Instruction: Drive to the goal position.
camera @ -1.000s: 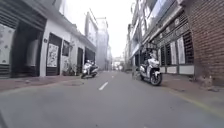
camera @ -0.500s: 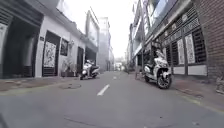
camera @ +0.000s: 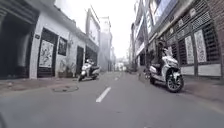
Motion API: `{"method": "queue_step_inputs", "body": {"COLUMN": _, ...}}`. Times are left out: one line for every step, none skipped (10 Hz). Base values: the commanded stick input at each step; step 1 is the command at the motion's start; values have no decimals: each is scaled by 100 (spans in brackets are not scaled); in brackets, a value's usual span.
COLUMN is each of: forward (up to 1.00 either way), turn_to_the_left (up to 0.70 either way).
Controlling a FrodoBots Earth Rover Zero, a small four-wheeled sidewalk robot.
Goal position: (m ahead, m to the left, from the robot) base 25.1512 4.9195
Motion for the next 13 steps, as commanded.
{"method": "queue_step_inputs", "body": {"forward": 100, "turn_to_the_left": 0}}
{"method": "queue_step_inputs", "body": {"forward": 100, "turn_to_the_left": 0}}
{"method": "queue_step_inputs", "body": {"forward": 100, "turn_to_the_left": 0}}
{"method": "queue_step_inputs", "body": {"forward": 100, "turn_to_the_left": -21}}
{"method": "queue_step_inputs", "body": {"forward": 100, "turn_to_the_left": -40}}
{"method": "queue_step_inputs", "body": {"forward": 100, "turn_to_the_left": -40}}
{"method": "queue_step_inputs", "body": {"forward": 100, "turn_to_the_left": -29}}
{"method": "queue_step_inputs", "body": {"forward": 100, "turn_to_the_left": 0}}
{"method": "queue_step_inputs", "body": {"forward": 100, "turn_to_the_left": 0}}
{"method": "queue_step_inputs", "body": {"forward": 100, "turn_to_the_left": 0}}
{"method": "queue_step_inputs", "body": {"forward": 100, "turn_to_the_left": 0}}
{"method": "queue_step_inputs", "body": {"forward": 100, "turn_to_the_left": 0}}
{"method": "queue_step_inputs", "body": {"forward": 100, "turn_to_the_left": 0}}
